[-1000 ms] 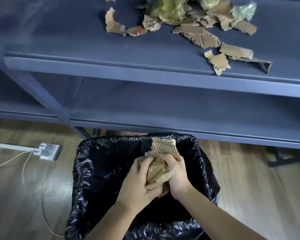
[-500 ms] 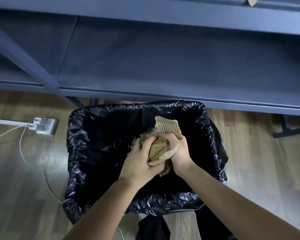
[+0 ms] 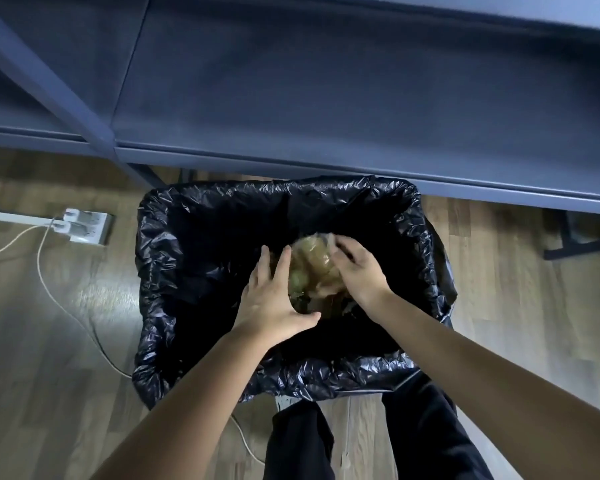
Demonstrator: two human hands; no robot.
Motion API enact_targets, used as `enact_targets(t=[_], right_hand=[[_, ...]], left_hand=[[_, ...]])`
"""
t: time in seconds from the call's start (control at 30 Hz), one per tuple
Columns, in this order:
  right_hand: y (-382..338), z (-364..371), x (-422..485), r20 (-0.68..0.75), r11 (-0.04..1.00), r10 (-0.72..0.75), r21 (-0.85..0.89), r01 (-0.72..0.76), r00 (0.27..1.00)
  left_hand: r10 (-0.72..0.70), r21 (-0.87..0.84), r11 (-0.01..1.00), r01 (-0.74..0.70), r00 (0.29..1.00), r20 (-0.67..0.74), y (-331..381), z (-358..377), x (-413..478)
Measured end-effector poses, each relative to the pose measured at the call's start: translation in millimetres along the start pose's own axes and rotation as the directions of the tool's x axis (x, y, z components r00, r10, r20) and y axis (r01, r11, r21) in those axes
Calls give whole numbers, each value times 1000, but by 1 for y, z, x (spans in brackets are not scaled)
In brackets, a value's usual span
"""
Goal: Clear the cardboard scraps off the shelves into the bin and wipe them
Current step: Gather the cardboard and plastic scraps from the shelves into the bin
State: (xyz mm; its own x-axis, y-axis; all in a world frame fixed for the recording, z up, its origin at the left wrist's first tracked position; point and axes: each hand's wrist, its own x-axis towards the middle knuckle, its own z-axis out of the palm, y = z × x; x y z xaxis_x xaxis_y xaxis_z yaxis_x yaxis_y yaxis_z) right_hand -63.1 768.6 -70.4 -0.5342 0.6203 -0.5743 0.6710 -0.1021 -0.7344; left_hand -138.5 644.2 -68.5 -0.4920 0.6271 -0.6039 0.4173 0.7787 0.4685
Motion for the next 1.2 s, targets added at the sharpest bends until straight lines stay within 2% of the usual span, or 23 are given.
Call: enact_targets(t=[0.1,0.27,0.33,0.4,0.5,0.57,0.67,0.73,0.77,0.8,0.87,0.93,1.0,1.1,1.2], right_hand=[[-11,-12,-1,-88,993,-52,-110,42,995],[-40,-39,-11,117,920,-20,-387,64,993],[-50,-46,-15,100,913,-37,-400,74,994],[-63,-52,-19,71,900,-92,-421,114,993],[-91,-64,-31,-4,879,-271,-408,246,962],[-120,-77,-43,-125,857,-453,-335,392,883],[-169,-106,-57,-313,738,-672,-206,643,671],[-198,-134,-56,-385,638,-752,-223,737,535],[-210,-148,-52,-398,621,-767,-263,739,503],[-220,-163,-46,-398,628,-770,-329,705,500],[-229,-188,-27,-373,672,-736,-507,540,566],[-227,-205,-7,-363,729,-592,-622,286,720],[-222,-212,12,-344,719,-444,-688,100,828],[-225,-220,40,-298,645,-351,-764,-1,888],[-240,-222,60,-262,643,-347,-766,25,901]], left_hand=[[28,-15,999,-29,999,-35,10,-11,-5],[174,-5,984,-178,969,-175,43,-45,-11],[242,13,969,-246,939,-243,56,-59,-13],[305,-1,946,-324,892,-335,67,-71,-16],[435,19,868,-496,741,-512,86,-90,-22],[486,8,793,-609,625,-610,104,-107,-25],[506,29,707,-707,476,-719,137,-148,-20],[506,82,677,-732,381,-774,157,-181,-12],[506,105,674,-731,354,-786,165,-197,-8],[507,119,684,-720,352,-787,171,-211,-3],[491,115,747,-655,426,-760,182,-234,9],[447,110,831,-546,537,-715,187,-247,26],[388,107,891,-441,616,-686,192,-254,40],[266,89,955,-282,685,-678,195,-262,63],[155,61,986,-156,712,-685,191,-272,85]])
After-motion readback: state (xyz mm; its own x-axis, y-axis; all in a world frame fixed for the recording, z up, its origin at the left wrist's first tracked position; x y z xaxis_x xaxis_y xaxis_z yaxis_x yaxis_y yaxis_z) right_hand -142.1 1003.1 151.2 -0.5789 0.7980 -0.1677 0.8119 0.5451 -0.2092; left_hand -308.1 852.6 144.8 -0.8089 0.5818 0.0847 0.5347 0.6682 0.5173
